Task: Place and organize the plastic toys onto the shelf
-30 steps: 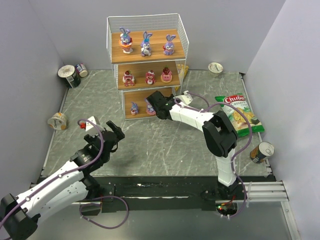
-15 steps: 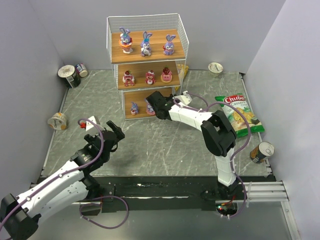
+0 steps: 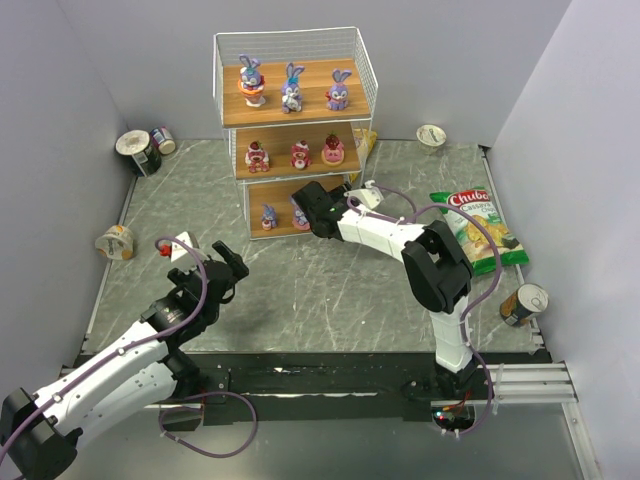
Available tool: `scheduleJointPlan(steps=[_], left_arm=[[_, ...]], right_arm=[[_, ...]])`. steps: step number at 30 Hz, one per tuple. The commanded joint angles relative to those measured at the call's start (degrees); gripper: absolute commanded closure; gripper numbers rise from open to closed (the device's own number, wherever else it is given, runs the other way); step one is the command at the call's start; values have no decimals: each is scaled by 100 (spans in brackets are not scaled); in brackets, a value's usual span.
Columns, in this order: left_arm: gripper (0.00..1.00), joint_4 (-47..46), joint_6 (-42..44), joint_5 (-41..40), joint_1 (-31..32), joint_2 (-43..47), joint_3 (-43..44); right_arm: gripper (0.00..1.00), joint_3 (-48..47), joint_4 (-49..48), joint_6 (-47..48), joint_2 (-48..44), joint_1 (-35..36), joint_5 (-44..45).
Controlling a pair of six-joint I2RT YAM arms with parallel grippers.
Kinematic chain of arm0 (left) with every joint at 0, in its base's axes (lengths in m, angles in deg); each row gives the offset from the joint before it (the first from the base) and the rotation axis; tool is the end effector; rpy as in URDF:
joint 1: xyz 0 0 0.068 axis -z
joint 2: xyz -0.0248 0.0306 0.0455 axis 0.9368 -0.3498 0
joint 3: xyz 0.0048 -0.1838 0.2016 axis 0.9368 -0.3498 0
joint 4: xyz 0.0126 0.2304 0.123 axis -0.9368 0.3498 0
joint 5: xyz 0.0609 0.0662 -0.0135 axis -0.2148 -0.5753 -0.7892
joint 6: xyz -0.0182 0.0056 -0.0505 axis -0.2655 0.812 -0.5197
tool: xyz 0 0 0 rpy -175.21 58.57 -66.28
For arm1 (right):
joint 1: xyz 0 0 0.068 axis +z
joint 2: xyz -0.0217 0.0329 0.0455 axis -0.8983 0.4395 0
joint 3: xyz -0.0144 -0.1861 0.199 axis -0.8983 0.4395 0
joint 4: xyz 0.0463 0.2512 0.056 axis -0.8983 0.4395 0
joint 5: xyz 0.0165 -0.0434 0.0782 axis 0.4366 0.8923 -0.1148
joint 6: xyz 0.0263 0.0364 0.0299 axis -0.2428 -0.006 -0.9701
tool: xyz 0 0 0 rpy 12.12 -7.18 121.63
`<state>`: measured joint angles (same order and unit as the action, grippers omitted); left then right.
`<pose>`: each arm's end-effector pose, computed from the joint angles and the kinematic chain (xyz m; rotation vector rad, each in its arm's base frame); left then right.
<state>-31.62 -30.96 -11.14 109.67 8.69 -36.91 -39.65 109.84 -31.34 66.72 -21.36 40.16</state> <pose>0.1347 -0.0816 0.2346 -0.6835 1.8840 -0.2517 0.3400 0.2739 0.2125 1.1445 1.7467 0.2180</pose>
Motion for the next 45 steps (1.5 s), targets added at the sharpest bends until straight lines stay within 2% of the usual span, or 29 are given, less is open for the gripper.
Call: scheduleJointPlan(steps=[1,7,12,17,21,24,25,28,32,38,39,45], left_arm=[[1,-86,77,18,-33,83,-34],[1,19,-2,18,-41,83,18],[4,37,-20,-17,-41,126,-8],[4,-24,68,79,-41,275,-52],[4,-174,331,421,-41,408,-26],[4,-113,402,597,-33,565,97],[4,-52,384,659,-33,627,158],[4,229,340,746,-33,856,404],[4,616,270,879,-33,1189,835],[4,1292,138,1151,-6,1725,1117],[4,1363,138,1151,-15,1787,1152],[4,1996,86,1046,-6,2218,1460]], right_arm=[[46,141,-317,157,-418,32,339],[33,554,-730,245,-753,24,348],[28,1019,-1159,430,-1112,24,181],[21,2266,-1521,333,-1824,15,14],[15,3128,-1557,728,-2911,15,-241],[4,3700,-1303,1343,-3684,-73,-749],[0,3953,-1215,1805,-3880,-99,-1082],[0,4542,-1319,3131,-4855,-178,-1847],[0,5036,-1022,4067,-6522,-293,-2612],[0,4678,217,5262,-8369,-363,-3658],[0,4581,602,5412,-8538,-363,-3904],[0,4325,1317,6002,-9304,-354,-4415]])
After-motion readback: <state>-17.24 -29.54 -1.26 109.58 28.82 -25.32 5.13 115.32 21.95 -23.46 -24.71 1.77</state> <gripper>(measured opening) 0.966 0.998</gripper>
